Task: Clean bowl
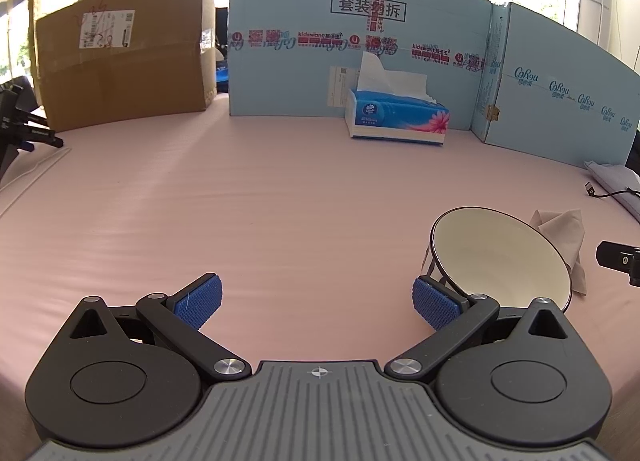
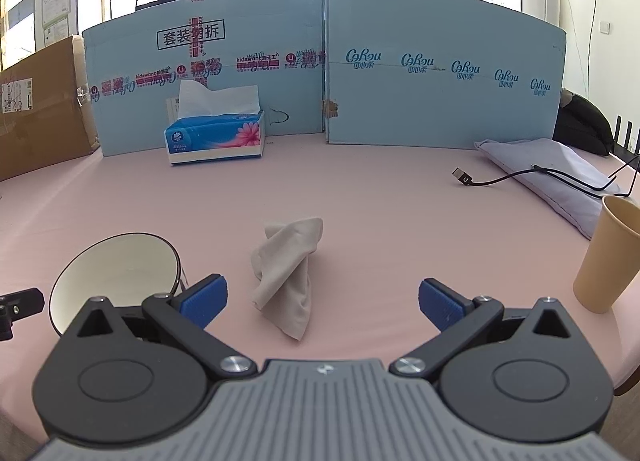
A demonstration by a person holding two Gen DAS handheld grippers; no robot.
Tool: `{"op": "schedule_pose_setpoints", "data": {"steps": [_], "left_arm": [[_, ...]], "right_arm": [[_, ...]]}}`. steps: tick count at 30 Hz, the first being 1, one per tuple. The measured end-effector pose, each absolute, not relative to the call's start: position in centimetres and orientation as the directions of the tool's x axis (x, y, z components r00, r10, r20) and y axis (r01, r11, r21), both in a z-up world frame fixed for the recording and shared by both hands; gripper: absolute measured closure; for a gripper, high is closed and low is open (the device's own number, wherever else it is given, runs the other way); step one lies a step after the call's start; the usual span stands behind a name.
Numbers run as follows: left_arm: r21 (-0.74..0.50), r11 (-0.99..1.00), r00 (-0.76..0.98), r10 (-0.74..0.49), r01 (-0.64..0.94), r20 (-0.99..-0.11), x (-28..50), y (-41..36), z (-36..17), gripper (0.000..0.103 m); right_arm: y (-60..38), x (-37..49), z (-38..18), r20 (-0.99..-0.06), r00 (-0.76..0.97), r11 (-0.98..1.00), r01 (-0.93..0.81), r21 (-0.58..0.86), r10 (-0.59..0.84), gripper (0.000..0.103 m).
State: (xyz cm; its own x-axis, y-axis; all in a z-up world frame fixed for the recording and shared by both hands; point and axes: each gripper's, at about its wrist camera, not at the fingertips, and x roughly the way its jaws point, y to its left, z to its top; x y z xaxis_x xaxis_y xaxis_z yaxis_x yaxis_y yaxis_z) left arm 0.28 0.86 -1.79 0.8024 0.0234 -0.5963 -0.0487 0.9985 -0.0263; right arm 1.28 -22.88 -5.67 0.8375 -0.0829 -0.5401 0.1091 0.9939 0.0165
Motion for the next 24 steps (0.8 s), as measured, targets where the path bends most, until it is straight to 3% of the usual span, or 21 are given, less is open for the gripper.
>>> {"op": "schedule_pose_setpoints", "data": {"steps": [24], "left_arm": [[-0.021, 0.998, 0.804, 0.029, -0.052, -0.594, 0.11, 0.90, -1.77, 0.000]], "right_arm": [[-22.71, 1.14, -5.62, -0.533, 0.843, 0.995, 0.100, 0.014, -0.077, 0.000]]}}
